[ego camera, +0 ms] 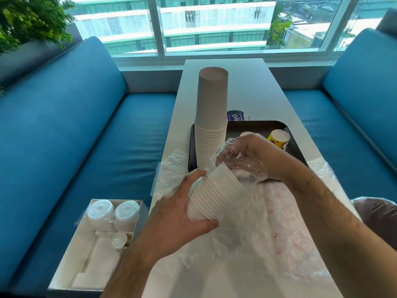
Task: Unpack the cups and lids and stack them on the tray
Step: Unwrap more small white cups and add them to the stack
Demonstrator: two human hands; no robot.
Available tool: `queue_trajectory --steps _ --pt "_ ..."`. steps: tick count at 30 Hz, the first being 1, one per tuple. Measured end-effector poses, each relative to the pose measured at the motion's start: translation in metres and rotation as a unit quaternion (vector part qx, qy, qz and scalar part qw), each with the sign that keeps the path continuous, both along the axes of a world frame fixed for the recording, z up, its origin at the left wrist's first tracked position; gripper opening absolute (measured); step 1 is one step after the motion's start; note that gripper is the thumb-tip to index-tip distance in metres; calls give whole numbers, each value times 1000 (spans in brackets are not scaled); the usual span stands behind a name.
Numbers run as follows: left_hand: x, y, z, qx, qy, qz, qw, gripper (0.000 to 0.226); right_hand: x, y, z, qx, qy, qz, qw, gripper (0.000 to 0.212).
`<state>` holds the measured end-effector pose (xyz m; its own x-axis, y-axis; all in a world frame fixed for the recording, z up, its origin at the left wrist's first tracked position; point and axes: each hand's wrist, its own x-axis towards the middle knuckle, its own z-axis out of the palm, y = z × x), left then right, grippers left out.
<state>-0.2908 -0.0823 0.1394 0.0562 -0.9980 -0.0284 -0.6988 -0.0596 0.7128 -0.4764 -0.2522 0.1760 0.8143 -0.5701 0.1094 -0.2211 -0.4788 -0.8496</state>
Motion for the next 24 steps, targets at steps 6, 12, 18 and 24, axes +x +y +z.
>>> queue_trajectory --steps 6,12,18,24 --pt "1 1 -2 9 5 7 1000 92 3 -10 -19 39 54 -24 997 37" --pt "2 4 -2 -4 55 42 998 89 -10 -5 -7 58 -29 -18 998 16" --pt "6 2 -2 -30 100 106 989 89 -18 11 -2 148 -14 1 989 57" --pt "7 3 -6 -19 110 133 985 93 -23 16 -7 388 -56 -28 920 38"
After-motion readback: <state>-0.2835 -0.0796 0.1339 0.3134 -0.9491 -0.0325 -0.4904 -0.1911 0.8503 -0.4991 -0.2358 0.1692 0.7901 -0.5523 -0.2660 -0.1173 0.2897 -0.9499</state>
